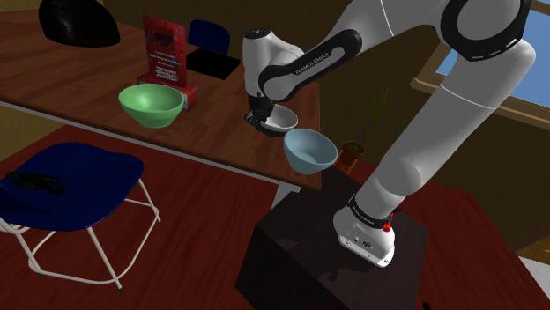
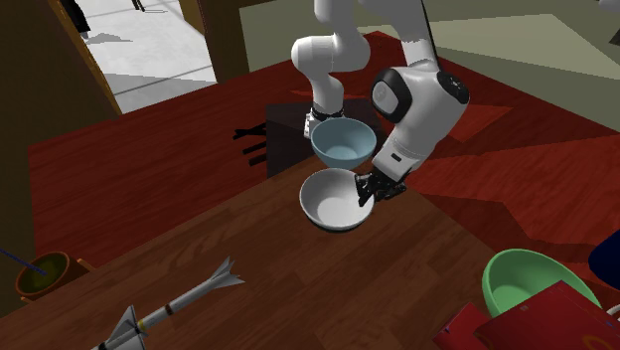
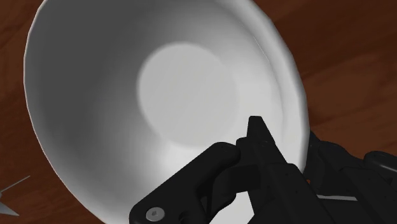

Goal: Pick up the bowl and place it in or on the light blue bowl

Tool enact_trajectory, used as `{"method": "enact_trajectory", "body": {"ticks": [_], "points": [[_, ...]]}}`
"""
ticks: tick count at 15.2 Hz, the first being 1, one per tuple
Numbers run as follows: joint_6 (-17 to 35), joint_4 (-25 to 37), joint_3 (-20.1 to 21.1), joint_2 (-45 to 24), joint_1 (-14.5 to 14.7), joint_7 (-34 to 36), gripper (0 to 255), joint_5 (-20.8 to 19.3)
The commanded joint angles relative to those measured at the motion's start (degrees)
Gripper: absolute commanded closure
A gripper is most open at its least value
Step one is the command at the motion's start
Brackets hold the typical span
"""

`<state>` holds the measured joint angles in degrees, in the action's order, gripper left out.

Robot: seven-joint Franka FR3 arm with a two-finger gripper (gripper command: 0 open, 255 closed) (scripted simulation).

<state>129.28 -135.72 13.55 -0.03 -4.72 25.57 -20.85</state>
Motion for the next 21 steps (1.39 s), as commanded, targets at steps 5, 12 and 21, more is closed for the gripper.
{"method": "enact_trajectory", "body": {"ticks": [5, 12, 21], "points": [[-2.1, 0.7, 0.1, 1.6, 0.1, -1.2, 255, 1.1], [-7.0, 2.7, 0.1, 5.0, 0.3, -3.7, 255, 3.3], [-13.6, 6.3, -0.1, 8.5, 0.5, -6.5, 255, 5.3]]}}
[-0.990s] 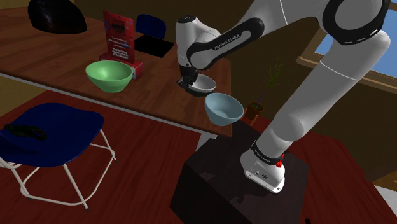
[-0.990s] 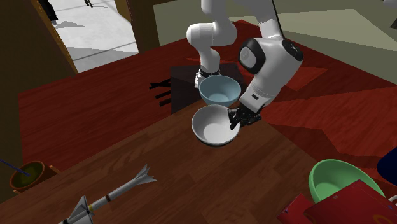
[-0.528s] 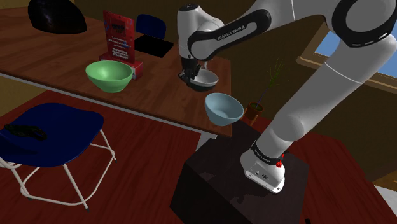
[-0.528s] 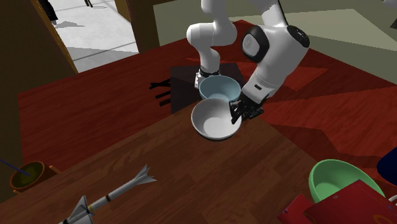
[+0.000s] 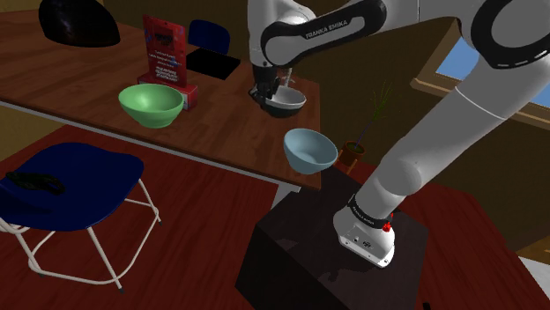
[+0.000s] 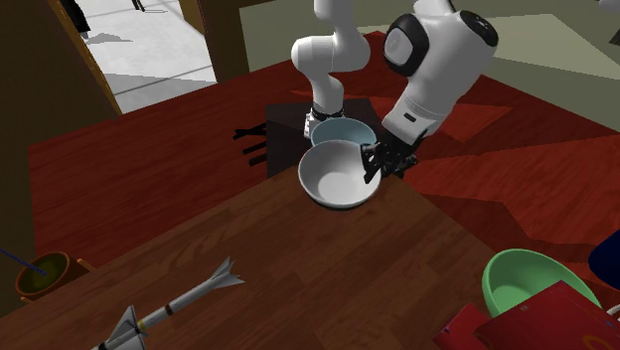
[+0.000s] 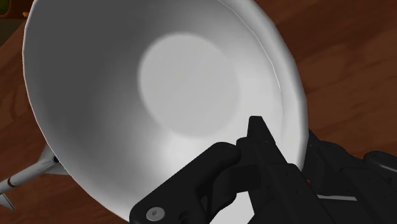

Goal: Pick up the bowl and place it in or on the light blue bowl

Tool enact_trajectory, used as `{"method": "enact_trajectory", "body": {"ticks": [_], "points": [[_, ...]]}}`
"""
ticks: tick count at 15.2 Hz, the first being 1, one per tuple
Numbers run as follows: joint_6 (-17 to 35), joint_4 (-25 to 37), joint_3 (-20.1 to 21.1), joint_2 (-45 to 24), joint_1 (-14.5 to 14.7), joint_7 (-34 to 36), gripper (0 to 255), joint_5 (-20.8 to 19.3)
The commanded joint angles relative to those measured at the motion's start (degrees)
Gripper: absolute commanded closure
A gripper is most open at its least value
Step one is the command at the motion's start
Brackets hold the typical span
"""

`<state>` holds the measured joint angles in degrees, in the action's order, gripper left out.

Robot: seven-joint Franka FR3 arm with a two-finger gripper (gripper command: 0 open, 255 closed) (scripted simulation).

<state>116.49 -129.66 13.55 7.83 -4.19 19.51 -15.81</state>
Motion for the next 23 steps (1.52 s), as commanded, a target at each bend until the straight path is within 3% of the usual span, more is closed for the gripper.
{"method": "enact_trajectory", "body": {"ticks": [1, 13, 23], "points": [[-1.5, 0.7, -0.1, 0.9, 0.0, -0.7, 255, 0.4], [-9.9, 6.9, -0.2, 3.6, 0.2, -3.4, 255, 1.9], [-14.9, -10.0, 1.8, 25.2, 5.4, -1.4, 255, 8.4]]}}
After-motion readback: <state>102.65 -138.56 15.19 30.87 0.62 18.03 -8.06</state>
